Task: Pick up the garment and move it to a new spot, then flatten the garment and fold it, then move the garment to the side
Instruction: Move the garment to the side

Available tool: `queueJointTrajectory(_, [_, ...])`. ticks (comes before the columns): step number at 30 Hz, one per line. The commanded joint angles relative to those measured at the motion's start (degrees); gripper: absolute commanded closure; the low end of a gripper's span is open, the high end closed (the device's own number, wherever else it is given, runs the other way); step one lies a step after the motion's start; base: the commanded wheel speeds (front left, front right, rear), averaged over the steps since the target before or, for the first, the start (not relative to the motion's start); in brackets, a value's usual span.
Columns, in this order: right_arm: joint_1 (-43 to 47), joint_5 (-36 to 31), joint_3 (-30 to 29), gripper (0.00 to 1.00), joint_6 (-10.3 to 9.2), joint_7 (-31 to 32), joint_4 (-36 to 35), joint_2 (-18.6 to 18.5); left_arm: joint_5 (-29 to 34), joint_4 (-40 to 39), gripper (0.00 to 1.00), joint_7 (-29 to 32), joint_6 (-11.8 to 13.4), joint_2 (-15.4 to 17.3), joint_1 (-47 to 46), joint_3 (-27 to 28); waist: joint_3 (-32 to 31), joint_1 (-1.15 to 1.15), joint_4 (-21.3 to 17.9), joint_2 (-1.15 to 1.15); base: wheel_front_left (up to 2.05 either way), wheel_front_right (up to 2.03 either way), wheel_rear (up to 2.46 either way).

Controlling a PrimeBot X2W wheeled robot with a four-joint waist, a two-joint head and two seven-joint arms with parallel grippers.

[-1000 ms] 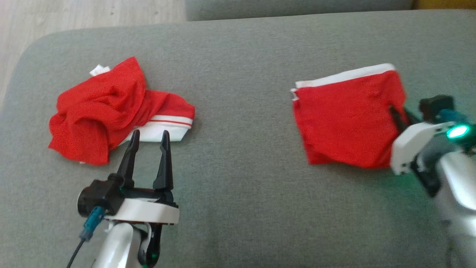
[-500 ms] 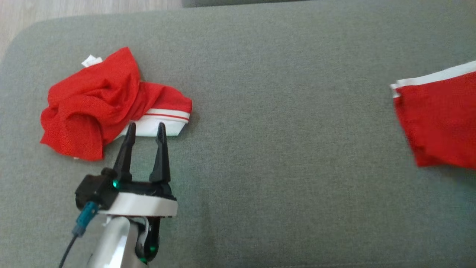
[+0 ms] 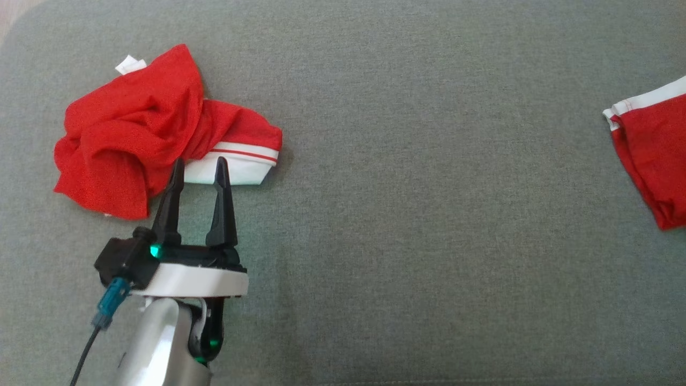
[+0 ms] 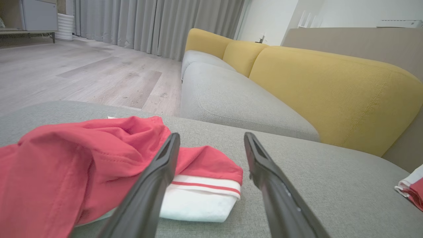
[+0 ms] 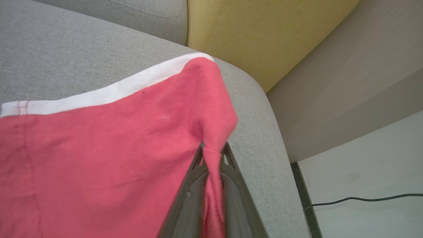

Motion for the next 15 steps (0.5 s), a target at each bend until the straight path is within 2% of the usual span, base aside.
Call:
queueJointTrajectory(1, [-0.9, -0.4, -0.3, 1.0, -0.05, -0.7, -0.8, -1.5, 0.4, -1.7, 0.0, -0.3, -0.3, 0.3, -1.9, 2.0, -0.1, -0.01, 0.0, 0.0, 0.0, 0.0, 0.0])
queueJointTrajectory(2, [-1.0, -0.5, -0.5, 1.0, -0.05, -0.7, -0.5, -1.2, 0.4, -1.6, 0.0, -0.3, -0.3, 0.3, -1.9, 2.0, -0.2, -0.01, -0.1, 0.0, 0.0, 0.0, 0.0])
queueJointTrajectory(3, [-1.1, -0.5, -0.7, 0.86, -0.05, -0.8, -0.4, -0.8, 0.3, -1.4, 0.0, -0.3, -0.3, 0.3, -1.9, 1.9, -0.4, -0.01, -0.1, 0.0, 0.0, 0.0, 0.0])
queueJointTrajectory(4, [-1.2, -0.5, -1.1, 0.23, -0.05, -0.9, -0.2, -0.4, 0.2, -1.3, 0.0, -0.3, -0.3, 0.3, -1.8, 1.9, -0.7, -0.01, -0.1, 0.0, 0.0, 0.0, 0.0])
queueJointTrajectory(5, [-1.4, -0.9, -1.2, 0.0, -0.05, -0.7, -0.1, 0.3, 0.0, -1.0, 0.0, -0.3, -0.3, 0.3, -1.7, 1.9, -1.4, -0.01, -0.3, 0.0, 0.0, 0.0, 0.0])
queueJointTrajectory(10, [-2.2, -1.3, -0.9, 0.0, -0.05, -1.1, -1.5, 2.2, -0.1, -0.8, 0.0, -0.3, 0.0, 0.3, -1.0, 1.9, -3.8, -0.01, -1.0, 0.0, 0.0, 0.0, 0.0])
queueJointTrajectory(15, [-2.8, -0.4, 0.2, 0.0, -0.05, -2.7, -5.6, 5.8, -0.8, -0.9, 0.0, -0.3, 0.4, 0.3, 0.5, 1.9, -8.0, -0.01, -2.0, 0.0, 0.0, 0.0, 0.0])
